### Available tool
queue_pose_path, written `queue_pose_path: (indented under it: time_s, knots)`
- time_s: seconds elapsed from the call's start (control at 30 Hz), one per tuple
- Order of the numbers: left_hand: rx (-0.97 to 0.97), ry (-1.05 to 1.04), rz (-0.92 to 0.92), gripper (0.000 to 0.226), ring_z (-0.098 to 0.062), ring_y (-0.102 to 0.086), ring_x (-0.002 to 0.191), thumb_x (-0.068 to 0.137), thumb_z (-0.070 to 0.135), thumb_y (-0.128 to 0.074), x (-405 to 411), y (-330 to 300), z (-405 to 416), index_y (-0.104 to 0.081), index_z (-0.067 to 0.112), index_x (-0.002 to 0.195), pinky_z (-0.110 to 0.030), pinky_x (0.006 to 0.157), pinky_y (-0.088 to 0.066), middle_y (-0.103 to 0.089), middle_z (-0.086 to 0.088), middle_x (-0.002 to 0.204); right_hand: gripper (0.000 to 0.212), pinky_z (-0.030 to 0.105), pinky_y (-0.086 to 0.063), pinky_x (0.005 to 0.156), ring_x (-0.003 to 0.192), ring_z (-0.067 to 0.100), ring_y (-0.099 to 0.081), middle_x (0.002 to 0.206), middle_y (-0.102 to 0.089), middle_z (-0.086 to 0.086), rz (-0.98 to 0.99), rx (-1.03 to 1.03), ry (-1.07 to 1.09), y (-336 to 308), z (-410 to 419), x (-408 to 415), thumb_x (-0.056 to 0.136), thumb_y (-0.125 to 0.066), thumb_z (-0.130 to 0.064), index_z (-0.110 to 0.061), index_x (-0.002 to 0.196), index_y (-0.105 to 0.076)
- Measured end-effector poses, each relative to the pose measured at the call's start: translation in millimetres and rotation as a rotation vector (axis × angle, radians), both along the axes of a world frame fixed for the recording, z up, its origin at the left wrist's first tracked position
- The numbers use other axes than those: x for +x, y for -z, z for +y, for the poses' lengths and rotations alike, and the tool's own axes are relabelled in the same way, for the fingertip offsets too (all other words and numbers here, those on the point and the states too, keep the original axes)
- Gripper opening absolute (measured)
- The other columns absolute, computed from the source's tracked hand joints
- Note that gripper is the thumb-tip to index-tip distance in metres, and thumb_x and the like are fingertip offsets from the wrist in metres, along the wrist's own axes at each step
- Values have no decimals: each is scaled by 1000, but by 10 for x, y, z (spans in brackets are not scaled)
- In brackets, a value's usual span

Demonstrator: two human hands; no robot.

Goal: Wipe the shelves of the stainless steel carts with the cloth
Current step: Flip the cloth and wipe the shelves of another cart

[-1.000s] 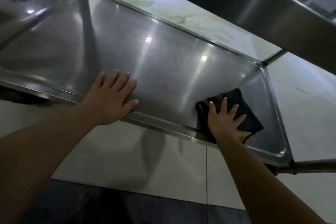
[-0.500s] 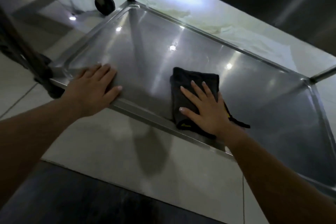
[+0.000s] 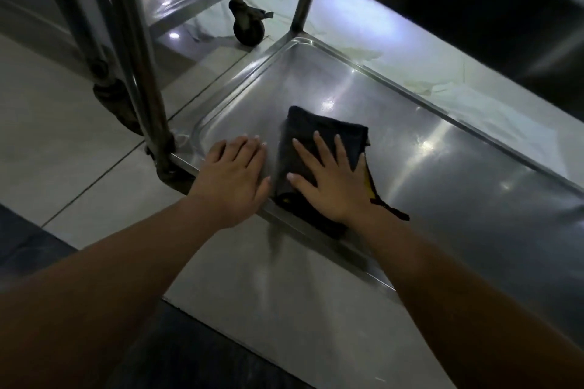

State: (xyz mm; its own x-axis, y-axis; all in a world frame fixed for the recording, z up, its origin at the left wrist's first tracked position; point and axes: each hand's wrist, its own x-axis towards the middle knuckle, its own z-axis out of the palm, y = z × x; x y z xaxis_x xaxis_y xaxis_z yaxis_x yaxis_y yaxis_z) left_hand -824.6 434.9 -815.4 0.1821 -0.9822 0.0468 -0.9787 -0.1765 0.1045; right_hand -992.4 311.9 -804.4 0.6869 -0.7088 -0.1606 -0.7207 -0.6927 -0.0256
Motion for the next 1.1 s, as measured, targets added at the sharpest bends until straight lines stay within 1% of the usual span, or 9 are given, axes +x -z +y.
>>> queue_pose_path:
  time_s: [0.17,0.27,0.33,0.53,0.7,0.8,0.9,1.0,1.1]
  knots:
    - [-41,-97,34,84,-27,-21,144,90,63,-2,55,23,296,-28,9,149,-45,118,-12,-31,-12,154,55,64,3,114,142,15,26,154,22,-19,-8,-4,-98,30,252,-444,83,2,-75,-66,133,22]
    - [-59,-188,90,84,-28,-1,149,91,65,1,-60,129,579,-6,8,152,-48,120,-3,-10,-15,160,52,64,5,114,143,16,25,152,26,-19,39,30,-81,-28,242,-389,81,3,-76,-70,127,26]
    - [-48,-206,102,86,-28,11,148,90,67,4,-126,171,667,4,7,151,-47,120,0,4,-15,159,50,65,6,113,145,19,23,154,25,-18,62,56,-120,-74,203,-211,83,-2,-76,-72,125,26]
    - [-43,-230,27,92,-30,24,144,85,71,14,-122,152,659,19,2,147,-48,118,13,18,-20,157,51,68,3,111,147,26,18,160,16,-12,135,125,-273,-203,2,896,95,-18,-66,-65,139,8]
    - [-38,-262,61,96,-29,23,144,81,74,16,-133,110,631,22,2,144,-48,116,17,18,-18,156,51,69,8,110,146,27,20,160,17,-9,96,143,-258,-141,69,1351,97,-19,-61,-62,141,7]
    - [-23,-229,38,97,-29,20,145,79,74,19,-102,106,651,20,2,145,-48,117,16,12,-19,158,50,66,5,112,147,24,18,160,17,-11,97,103,-344,-119,35,985,96,-16,-62,-64,139,11]
    - [10,-282,32,101,-29,9,148,80,73,19,-198,15,602,5,2,151,-52,117,11,-1,-18,160,49,66,1,113,146,21,21,158,21,-14,92,90,-321,-128,52,310,95,-10,-63,-68,131,22]
    - [49,-395,55,101,-31,-1,149,82,73,14,-339,-91,485,-8,4,152,-55,116,12,-12,-19,159,48,62,-5,115,147,20,17,155,23,-16,70,11,-152,-78,237,-528,86,6,-71,-66,129,27]
    - [94,-424,28,94,-37,-9,147,85,70,7,-466,-172,354,-16,9,152,-57,114,8,-18,-23,157,57,58,-1,117,147,18,17,157,19,-14,31,-15,98,-53,459,-1216,82,9,-74,-60,137,18]
